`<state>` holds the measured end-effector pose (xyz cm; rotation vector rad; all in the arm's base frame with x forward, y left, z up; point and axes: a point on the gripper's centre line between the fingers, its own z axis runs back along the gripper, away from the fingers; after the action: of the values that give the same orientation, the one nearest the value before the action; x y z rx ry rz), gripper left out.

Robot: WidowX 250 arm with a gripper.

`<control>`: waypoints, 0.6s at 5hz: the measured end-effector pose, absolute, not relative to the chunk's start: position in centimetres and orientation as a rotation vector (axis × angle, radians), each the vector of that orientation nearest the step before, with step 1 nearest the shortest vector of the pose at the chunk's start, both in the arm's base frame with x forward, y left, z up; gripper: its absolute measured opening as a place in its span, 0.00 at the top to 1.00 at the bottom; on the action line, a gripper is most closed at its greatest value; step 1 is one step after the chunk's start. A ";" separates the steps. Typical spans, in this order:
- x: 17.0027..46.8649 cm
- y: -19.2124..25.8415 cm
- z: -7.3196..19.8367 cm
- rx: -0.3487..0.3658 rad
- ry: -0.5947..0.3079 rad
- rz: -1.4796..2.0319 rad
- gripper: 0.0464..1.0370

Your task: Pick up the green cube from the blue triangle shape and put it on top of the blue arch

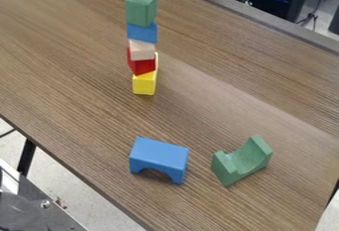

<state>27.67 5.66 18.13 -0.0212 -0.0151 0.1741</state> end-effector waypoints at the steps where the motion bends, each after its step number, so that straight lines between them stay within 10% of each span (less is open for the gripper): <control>1: 27.5 5.6 17.2 -0.025 0.017 0.175 0.04; 3: 27.8 6.0 17.0 -0.029 -0.002 0.203 0.04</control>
<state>27.79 6.04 16.96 -0.0289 -0.0022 0.2034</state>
